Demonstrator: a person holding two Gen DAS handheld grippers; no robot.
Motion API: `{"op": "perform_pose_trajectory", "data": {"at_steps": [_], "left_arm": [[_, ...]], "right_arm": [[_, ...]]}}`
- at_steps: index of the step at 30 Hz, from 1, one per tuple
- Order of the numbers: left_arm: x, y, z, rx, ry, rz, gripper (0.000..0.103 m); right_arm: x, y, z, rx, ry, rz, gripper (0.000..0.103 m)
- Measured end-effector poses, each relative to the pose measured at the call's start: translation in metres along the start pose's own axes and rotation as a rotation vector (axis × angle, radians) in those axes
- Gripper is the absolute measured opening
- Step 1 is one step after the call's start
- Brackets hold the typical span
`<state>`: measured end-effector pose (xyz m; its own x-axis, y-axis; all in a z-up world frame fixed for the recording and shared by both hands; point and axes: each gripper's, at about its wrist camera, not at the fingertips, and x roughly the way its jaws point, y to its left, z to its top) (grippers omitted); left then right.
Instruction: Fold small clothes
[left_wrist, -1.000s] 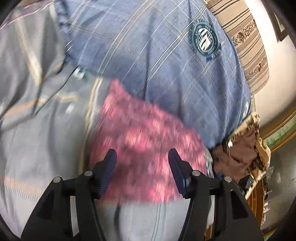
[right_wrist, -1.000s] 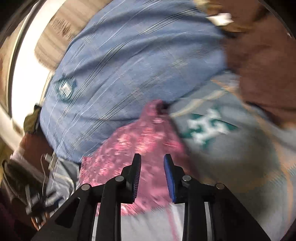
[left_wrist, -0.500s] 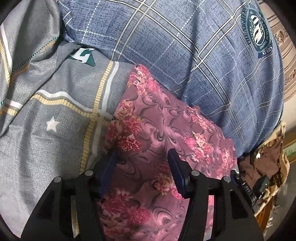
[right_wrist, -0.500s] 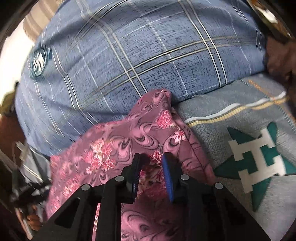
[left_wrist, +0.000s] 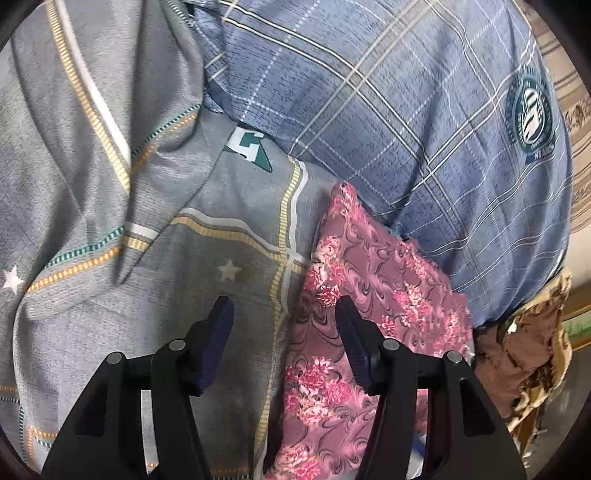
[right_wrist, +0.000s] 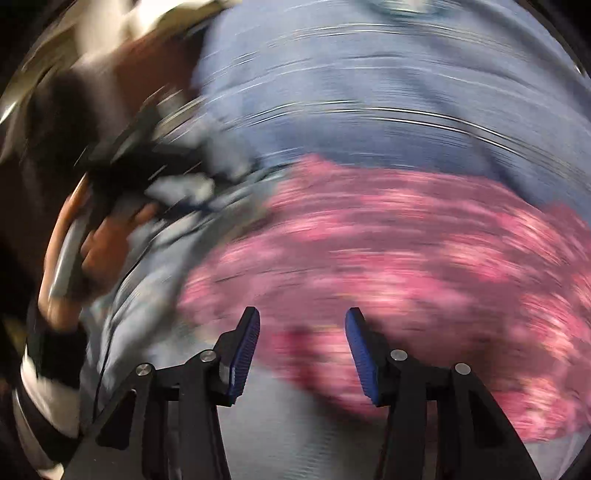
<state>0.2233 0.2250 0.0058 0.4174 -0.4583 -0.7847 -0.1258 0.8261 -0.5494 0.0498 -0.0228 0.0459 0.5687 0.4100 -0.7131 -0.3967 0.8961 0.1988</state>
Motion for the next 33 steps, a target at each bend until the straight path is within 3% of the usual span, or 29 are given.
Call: {"op": "perform_pose_trajectory", "data": {"at_steps": [4,7,11,14,16,17,18,25,27,33], "left_arm": [[-0.001,0.002,0.000,0.009,0.017,-0.002,0.056],[0.003,0.000,0.001,0.002,0.028,-0.014,0.056],[0.001,0.004,0.002,-0.024,0.025,-0.033,0.056],[0.002,0.003,0.002,-0.020,0.028,-0.034,0.056],[0.003,0.001,0.002,-0.014,0.031,-0.035,0.056],[0.004,0.001,0.002,-0.013,0.035,-0.040,0.056],[0.005,0.001,0.001,-0.015,0.040,-0.048,0.057],[0.021,-0.002,0.003,-0.077,0.076,-0.157,0.063],[0.031,-0.010,0.002,-0.078,0.103,-0.213,0.066],[0.065,-0.025,0.005,-0.088,0.154,-0.241,0.066]], "right_arm": [[0.026,0.057,-0.005,-0.228,0.039,-0.035,0.057],[0.043,0.081,-0.014,-0.371,0.060,-0.109,0.058],[0.064,0.091,-0.018,-0.519,0.054,-0.244,0.058],[0.081,0.087,-0.008,-0.557,0.027,-0.278,0.055],[0.085,0.085,-0.002,-0.552,0.004,-0.267,0.044],[0.085,0.082,0.003,-0.530,-0.005,-0.254,0.018],[0.081,0.078,0.008,-0.490,-0.015,-0.238,0.006],[0.023,0.026,0.040,-0.151,-0.192,-0.088,0.005],[0.014,0.017,0.042,-0.106,-0.209,-0.065,0.005],[0.015,0.013,0.036,-0.091,-0.197,-0.035,0.005]]}}
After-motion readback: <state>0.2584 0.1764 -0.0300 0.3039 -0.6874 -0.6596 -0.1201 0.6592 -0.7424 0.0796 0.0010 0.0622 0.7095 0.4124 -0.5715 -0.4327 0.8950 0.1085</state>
